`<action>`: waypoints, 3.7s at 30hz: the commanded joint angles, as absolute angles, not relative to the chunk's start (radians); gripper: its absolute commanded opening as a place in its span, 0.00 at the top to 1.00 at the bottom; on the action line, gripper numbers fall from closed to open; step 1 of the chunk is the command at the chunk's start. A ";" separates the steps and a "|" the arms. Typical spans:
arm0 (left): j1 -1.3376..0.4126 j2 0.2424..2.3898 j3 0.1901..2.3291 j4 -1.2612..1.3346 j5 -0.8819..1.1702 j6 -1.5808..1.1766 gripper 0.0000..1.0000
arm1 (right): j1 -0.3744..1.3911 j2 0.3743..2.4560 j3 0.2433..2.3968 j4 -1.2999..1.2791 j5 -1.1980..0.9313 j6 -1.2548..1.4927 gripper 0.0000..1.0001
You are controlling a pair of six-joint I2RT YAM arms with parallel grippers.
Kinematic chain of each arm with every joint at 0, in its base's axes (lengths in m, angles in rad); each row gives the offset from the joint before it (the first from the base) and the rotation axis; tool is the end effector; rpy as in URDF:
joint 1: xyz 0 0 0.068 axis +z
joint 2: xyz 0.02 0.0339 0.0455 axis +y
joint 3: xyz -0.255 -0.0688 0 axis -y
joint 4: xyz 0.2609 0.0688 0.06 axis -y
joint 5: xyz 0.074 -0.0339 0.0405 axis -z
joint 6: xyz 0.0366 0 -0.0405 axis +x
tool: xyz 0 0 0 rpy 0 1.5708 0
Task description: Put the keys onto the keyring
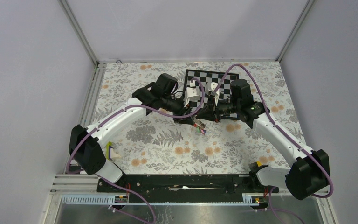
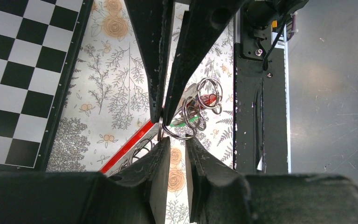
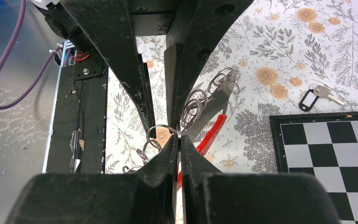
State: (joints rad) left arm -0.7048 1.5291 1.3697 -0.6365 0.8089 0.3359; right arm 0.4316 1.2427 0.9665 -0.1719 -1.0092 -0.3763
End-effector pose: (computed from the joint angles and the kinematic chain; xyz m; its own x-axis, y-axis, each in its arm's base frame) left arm 0.2464 -0.2443 0.3152 -0.2393 0.5023 -0.8309 0.9657 0.0342 -0.2575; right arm 0.2500 0.1492 0.3010 -0.0295 -0.2290 -0.9730 -0.9962 0.0865 0.0098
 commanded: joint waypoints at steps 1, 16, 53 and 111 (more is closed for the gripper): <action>-0.712 1.490 1.413 -0.568 0.799 0.319 0.76 | 0.429 1.215 0.965 -0.123 -1.003 -0.380 1.00; -0.731 1.495 1.414 -0.532 0.718 0.322 0.75 | 0.427 1.219 0.904 0.044 -1.003 -0.264 1.00; -0.732 1.399 1.261 -0.487 0.734 0.655 0.69 | 0.381 1.214 0.825 0.250 -1.211 -0.112 1.00; -0.697 1.404 1.260 -0.419 0.710 0.467 1.00 | 0.370 1.204 0.817 0.202 -1.195 -0.191 1.00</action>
